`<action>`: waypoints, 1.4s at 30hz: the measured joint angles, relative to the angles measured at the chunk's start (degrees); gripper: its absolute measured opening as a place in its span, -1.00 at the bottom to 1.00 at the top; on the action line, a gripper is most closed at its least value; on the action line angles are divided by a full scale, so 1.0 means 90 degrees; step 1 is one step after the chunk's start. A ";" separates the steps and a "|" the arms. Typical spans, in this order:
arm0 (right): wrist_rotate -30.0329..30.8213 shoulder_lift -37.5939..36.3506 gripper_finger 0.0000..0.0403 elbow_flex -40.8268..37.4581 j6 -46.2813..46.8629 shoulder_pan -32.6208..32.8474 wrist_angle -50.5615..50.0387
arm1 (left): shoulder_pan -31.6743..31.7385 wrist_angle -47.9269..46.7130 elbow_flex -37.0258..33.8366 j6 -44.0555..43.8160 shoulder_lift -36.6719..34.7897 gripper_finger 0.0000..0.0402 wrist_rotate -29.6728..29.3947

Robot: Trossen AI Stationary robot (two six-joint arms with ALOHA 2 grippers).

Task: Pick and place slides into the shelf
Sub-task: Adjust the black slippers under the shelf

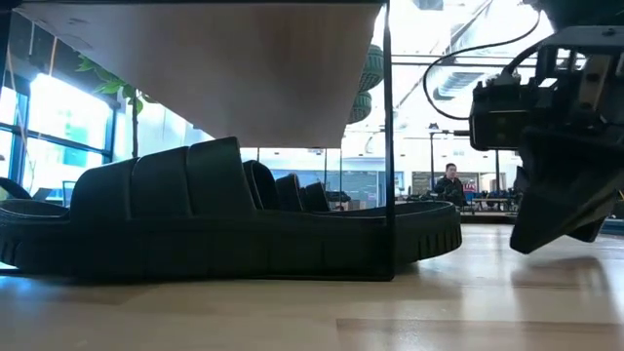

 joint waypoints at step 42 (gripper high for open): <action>-0.0136 0.0000 -1.00 0.0000 0.0749 -0.0240 0.0599 | 0.0156 -0.0981 0.0366 -0.0493 0.0389 -1.00 -0.0522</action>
